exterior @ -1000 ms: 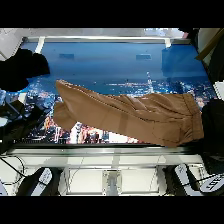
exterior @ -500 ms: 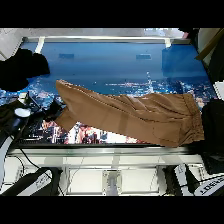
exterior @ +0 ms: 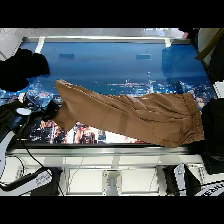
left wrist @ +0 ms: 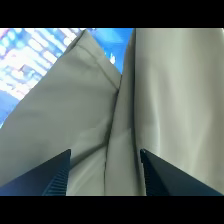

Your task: Fold the clothes and pants, and hang the long-sleeved shirts on hangers.

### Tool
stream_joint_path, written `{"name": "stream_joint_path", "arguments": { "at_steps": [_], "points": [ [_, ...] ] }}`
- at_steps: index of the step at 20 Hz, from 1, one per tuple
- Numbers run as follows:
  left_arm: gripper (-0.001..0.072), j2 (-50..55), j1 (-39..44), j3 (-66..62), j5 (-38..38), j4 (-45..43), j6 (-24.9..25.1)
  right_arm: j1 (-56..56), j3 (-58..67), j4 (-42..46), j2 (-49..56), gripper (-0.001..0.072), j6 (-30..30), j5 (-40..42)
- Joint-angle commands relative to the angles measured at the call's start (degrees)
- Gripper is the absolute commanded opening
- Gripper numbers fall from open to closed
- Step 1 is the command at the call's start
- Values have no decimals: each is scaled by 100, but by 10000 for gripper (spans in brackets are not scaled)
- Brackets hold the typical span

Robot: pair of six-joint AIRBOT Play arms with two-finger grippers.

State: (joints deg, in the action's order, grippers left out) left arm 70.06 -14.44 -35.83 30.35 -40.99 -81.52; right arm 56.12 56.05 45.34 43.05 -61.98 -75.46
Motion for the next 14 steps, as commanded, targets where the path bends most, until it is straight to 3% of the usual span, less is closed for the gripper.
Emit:
{"name": "stream_joint_path", "arguments": {
  "at_steps": [1, 4, 5, 14],
  "points": [
    [463, 264, 149, -232, -79, 212, 284, -55, 4, -33, -15, 210, -11, -323],
    [450, 509, 354, -518, -79, 205, 398, -55, 4, -33, -13, 210, -11, -326],
    [349, 592, 363, -542, -79, 205, 400, -55, 4, -33, -13, 210, -11, -341],
    [343, 664, 37, -540, 201, 170, 398, -55, 0, 188, -13, 210, -9, -490]
  ]
}}
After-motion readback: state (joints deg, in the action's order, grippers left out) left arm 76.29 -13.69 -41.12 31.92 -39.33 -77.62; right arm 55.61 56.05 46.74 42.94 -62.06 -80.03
